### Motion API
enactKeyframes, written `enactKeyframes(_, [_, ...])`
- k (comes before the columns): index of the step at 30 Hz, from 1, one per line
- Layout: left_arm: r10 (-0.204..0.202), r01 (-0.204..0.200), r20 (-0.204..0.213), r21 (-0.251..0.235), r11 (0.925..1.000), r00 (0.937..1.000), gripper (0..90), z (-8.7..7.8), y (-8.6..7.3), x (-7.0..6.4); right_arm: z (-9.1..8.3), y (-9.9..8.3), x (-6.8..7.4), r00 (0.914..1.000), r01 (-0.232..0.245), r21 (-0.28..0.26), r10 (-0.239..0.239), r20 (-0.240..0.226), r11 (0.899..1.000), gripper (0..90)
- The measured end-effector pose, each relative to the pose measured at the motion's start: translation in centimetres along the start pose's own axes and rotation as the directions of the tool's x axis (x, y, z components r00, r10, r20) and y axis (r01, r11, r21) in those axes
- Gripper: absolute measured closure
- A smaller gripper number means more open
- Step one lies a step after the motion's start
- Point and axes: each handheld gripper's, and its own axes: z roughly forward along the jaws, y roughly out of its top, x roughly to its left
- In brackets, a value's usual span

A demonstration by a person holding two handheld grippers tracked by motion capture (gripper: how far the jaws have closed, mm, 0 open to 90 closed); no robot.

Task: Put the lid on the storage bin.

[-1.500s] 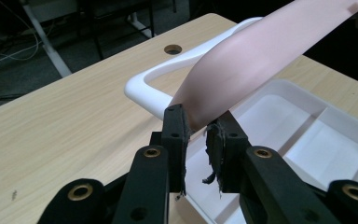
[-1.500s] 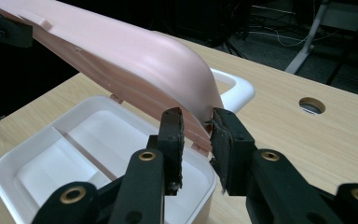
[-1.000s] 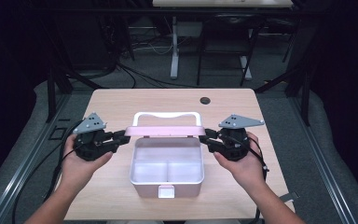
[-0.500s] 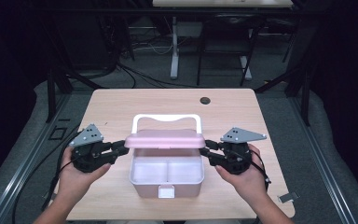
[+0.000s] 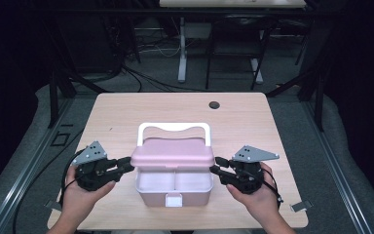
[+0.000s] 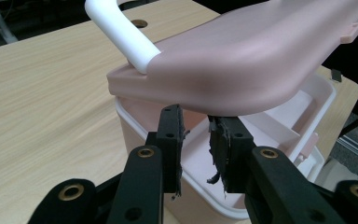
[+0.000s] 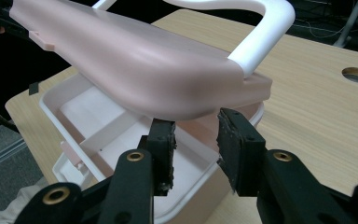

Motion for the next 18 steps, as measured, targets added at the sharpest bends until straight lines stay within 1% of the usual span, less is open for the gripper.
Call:
enactKeyframes(1, [0.001, -0.001, -0.001, -0.002, 1.0000, 1.0000, 73.5, 0.0, -0.2, -0.1, 0.0, -0.2, 0.0, 0.9998, 0.003, -0.002, -0.003, -0.018, 1.000, 66.5])
enactKeyframes(2, [0.001, -0.001, -0.003, 0.000, 1.0000, 1.0000, 73.6, 0.1, -0.3, -0.2, 0.1, -0.3, -0.1, 0.9987, -0.001, -0.011, 0.001, -0.052, 1.000, 66.7])
enactKeyframes(3, [0.010, -0.010, -0.009, 0.005, 0.9999, 0.9999, 73.5, 0.2, -0.5, -0.2, 0.1, -0.5, -0.1, 0.9983, -0.002, -0.012, 0.001, -0.059, 1.000, 67.1])
enactKeyframes(4, [0.013, -0.013, -0.014, 0.005, 0.9999, 0.9998, 73.6, 0.3, -0.8, -0.3, 0.0, -0.7, 0.1, 0.9999, 0.001, -0.002, -0.001, -0.017, 1.000, 67.6])
enactKeyframes(5, [0.012, -0.012, -0.012, 0.007, 0.9999, 0.9998, 73.5, 0.3, -0.9, -0.4, 0.0, -0.9, 0.1, 0.9992, 0.000, -0.011, 0.000, -0.040, 1.000, 69.4])
enactKeyframes(6, [0.008, -0.008, -0.013, 0.006, 1.0000, 0.9999, 73.5, 0.4, -1.1, -0.4, -0.1, -1.0, 0.3, 0.9999, 0.005, 0.011, -0.005, 0.009, 1.000, 70.3])
enactKeyframes(7, [0.006, -0.006, -0.011, 0.007, 1.0000, 0.9999, 73.5, 0.5, -1.3, -0.4, 0.1, -1.3, 0.0, 0.9966, -0.006, -0.018, 0.005, -0.082, 1.000, 70.9])
enactKeyframes(8, [0.000, 0.000, -0.005, 0.007, 1.0000, 1.0000, 73.5, 0.5, -1.6, -0.4, -0.1, -1.4, 0.3, 0.9996, 0.004, 0.028, -0.005, 0.028, 1.000, 71.2])
enactKeyframes(9, [-0.004, 0.004, -0.005, 0.006, 1.0000, 1.0000, 73.5, 0.6, -1.7, -0.4, 0.2, -1.8, 0.1, 0.9983, -0.012, -0.005, 0.012, -0.058, 1.000, 71.2])
enactKeyframes(10, [-0.005, 0.005, -0.005, 0.010, 0.9999, 1.0000, 73.6, 0.6, -1.8, -0.4, 0.2, -1.9, 0.1, 0.9987, -0.015, -0.007, 0.014, -0.049, 1.000, 71.1])
enactKeyframes(12, [-0.008, 0.008, -0.014, 0.006, 1.0000, 0.9999, 73.8, 0.7, -2.1, -0.4, 0.2, -2.1, 0.1, 0.9985, -0.016, 0.001, 0.016, -0.052, 1.000, 71.1])
enactKeyframes(14, [-0.013, 0.013, -0.007, 0.009, 0.9999, 0.9999, 73.8, 0.7, -2.3, -0.4, 0.1, -2.5, 0.0, 0.9982, -0.016, 0.002, 0.016, -0.058, 1.000, 70.9])
enactKeyframes(15, [-0.011, 0.011, -0.007, 0.009, 0.9999, 0.9999, 73.8, 0.7, -2.4, -0.4, 0.1, -2.5, 0.0, 0.9982, -0.016, 0.002, 0.016, -0.058, 1.000, 70.9])
enactKeyframes(16, [-0.019, 0.019, -0.005, 0.010, 0.9998, 0.9998, 73.8, 0.7, -2.6, -0.4, 0.1, -2.6, 0.0, 0.9983, -0.016, 0.002, 0.017, -0.055, 1.000, 70.7])
enactKeyframes(18, [-0.021, 0.021, -0.006, 0.006, 0.9998, 0.9998, 73.7, 0.8, -2.8, -0.3, 0.1, -2.8, 0.0, 0.9983, -0.015, 0.004, 0.015, -0.056, 1.000, 69.6])
